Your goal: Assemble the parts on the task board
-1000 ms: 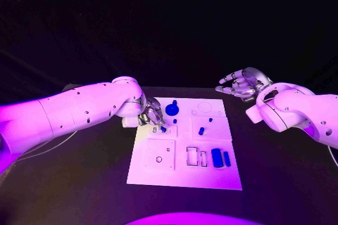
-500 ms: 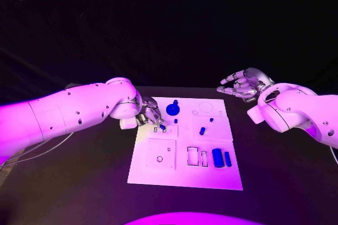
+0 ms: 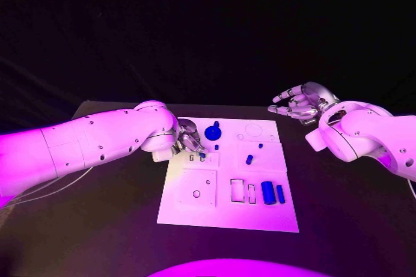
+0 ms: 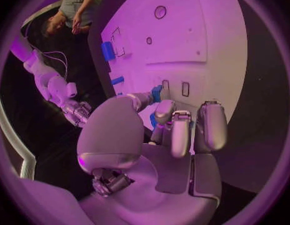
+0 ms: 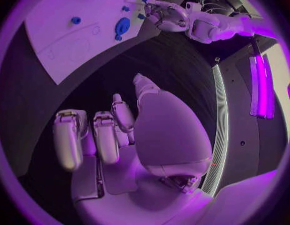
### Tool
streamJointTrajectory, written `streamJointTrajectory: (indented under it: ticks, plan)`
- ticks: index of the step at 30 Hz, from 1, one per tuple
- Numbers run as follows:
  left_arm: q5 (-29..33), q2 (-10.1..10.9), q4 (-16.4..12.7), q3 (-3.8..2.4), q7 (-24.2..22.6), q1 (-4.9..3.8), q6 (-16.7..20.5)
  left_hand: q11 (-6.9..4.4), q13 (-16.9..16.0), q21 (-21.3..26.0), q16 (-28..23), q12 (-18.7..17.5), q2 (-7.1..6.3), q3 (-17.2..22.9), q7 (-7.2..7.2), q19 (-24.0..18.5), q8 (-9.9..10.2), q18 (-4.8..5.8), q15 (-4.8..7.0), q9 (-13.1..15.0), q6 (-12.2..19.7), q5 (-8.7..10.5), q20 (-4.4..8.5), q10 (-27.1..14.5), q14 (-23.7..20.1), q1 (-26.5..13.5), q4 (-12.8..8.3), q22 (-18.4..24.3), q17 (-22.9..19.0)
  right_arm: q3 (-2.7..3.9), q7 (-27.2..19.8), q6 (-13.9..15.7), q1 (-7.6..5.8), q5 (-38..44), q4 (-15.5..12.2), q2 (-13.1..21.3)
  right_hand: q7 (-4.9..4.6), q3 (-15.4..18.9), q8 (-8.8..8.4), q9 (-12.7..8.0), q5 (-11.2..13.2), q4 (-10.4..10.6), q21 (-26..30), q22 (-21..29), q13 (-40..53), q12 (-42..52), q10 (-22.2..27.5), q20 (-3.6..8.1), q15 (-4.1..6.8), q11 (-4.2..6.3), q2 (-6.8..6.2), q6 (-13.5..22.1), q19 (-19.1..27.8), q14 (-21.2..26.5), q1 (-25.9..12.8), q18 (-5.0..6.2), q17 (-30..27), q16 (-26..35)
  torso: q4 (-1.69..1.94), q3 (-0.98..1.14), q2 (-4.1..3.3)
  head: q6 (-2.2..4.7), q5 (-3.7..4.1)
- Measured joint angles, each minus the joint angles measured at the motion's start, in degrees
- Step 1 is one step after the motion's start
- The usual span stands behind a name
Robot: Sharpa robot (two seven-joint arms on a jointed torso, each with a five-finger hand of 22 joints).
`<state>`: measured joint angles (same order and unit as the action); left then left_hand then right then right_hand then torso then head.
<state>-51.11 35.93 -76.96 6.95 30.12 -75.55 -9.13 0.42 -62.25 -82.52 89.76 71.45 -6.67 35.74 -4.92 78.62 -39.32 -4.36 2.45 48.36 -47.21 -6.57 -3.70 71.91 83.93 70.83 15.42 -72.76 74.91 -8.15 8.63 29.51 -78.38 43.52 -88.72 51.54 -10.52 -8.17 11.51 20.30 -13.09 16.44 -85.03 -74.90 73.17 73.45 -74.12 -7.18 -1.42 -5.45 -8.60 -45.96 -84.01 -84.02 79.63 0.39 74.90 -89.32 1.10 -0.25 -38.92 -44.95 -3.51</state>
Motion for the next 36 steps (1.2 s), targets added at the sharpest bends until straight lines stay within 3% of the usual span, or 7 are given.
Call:
streamJointTrajectory:
  ticks: [16,17,36]
  plan:
    - [-5.68,0.43,-1.99,0.05,0.02,0.63,1.53,-0.10,-0.23,0.03,0.00,0.23,-0.30,0.47,0.03,0.00,-0.01,0.00,0.00,0.47,-0.21,0.08,0.00,0.50,0.00,-0.75,0.33,-0.05,0.00,-0.02,-0.02,-0.41,0.07,-0.11,0.01,0.02,0.20,0.00,0.23,-0.06,0.00,0.00,0.00,-0.05,-0.01,0.00,0.00,0.00,0.00,0.00,0.24,0.21,0.00,0.00,-0.24,0.00,0.05,0.00,0.02,0.05,0.03,-0.13,0.05]
    - [-6.00,0.46,-2.06,0.05,0.02,0.65,1.51,-0.10,-0.23,0.03,0.00,0.23,-0.54,2.60,0.02,-0.01,-0.01,0.00,0.00,0.48,-0.21,0.24,0.00,0.50,0.00,-0.99,-1.80,-0.05,0.00,-0.02,-0.02,-0.45,0.07,-0.12,0.01,0.02,0.21,0.00,0.22,-0.06,0.00,0.00,0.00,-0.05,-0.01,0.00,0.00,0.00,0.00,0.00,0.24,0.21,0.00,0.00,-0.24,0.00,0.05,0.00,0.02,0.05,0.03,-0.15,0.05]
    - [-9.20,0.85,-2.55,-0.02,0.05,1.03,0.99,-0.31,-0.41,0.04,0.00,0.43,-0.97,2.95,0.10,0.20,-0.43,0.00,0.00,1.25,-0.51,0.39,0.22,0.71,0.00,-1.89,-1.53,-0.04,0.00,-0.03,-0.09,-1.01,0.19,-0.24,0.08,-0.02,0.20,0.00,0.22,-0.05,0.00,0.00,0.00,-0.03,0.03,0.00,0.00,0.00,0.00,0.00,0.01,0.20,0.00,0.00,-0.46,0.00,0.04,0.00,-0.01,0.04,0.03,-0.11,-0.02]
